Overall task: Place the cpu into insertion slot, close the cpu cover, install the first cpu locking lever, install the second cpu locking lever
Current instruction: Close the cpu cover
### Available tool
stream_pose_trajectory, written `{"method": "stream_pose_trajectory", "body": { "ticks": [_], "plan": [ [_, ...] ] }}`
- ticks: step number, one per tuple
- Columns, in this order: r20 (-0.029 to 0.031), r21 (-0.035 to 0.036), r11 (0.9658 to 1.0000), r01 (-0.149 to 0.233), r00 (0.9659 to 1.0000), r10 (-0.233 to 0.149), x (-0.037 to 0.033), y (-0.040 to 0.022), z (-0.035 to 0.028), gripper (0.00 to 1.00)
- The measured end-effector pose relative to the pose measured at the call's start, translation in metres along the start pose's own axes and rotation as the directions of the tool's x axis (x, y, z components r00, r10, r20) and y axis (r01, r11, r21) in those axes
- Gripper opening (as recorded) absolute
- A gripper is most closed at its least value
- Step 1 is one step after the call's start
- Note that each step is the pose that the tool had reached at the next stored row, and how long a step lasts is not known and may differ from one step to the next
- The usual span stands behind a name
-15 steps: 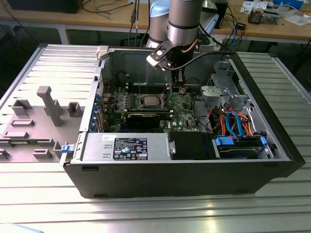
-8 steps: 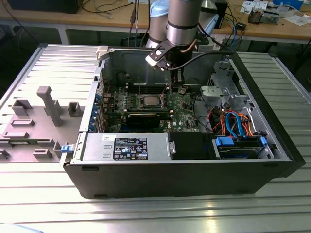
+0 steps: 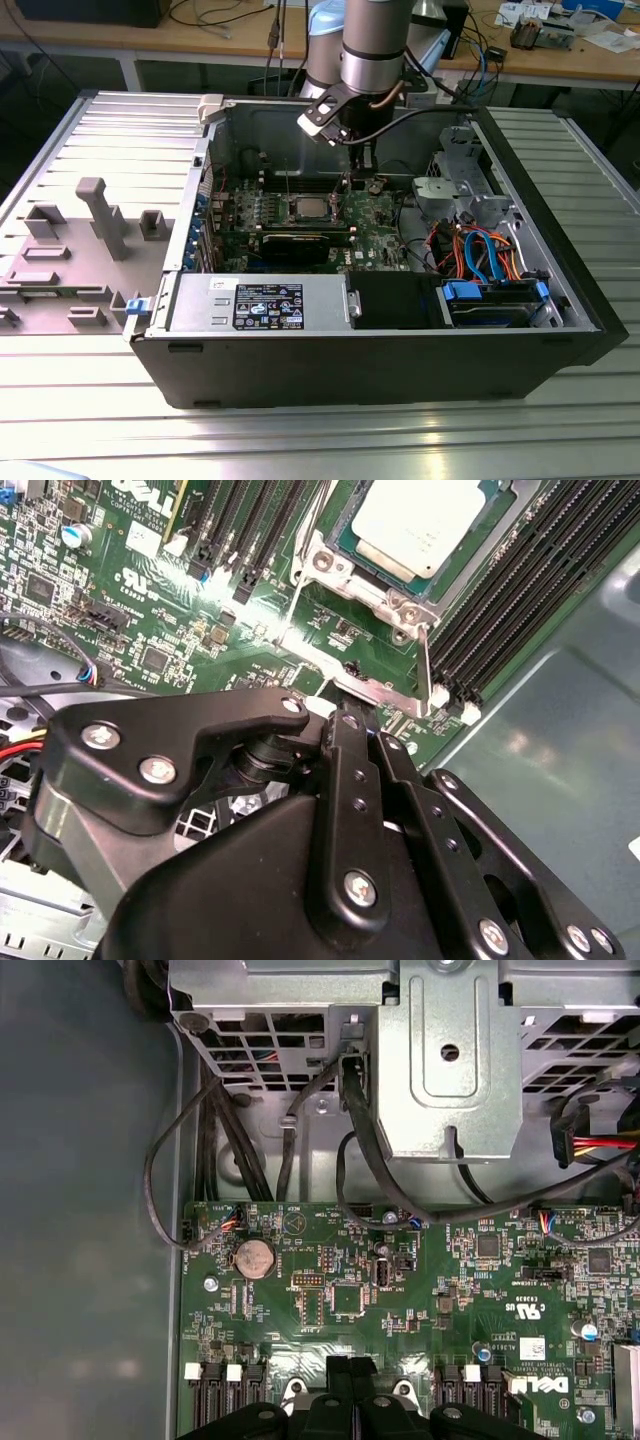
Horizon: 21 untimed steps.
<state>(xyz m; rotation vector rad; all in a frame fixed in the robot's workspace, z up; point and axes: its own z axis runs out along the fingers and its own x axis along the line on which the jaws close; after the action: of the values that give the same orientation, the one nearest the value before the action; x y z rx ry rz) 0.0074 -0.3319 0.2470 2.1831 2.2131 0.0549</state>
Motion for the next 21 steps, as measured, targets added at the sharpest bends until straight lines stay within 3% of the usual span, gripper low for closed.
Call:
{"method": "stream_pose_trajectory", "body": {
  "ticks": [21],
  "plan": [
    [-0.0001, 0.0, 1.0, 0.0, 1.0, 0.0, 0.0001, -0.0085, 0.0, 0.11]
  ]
}}
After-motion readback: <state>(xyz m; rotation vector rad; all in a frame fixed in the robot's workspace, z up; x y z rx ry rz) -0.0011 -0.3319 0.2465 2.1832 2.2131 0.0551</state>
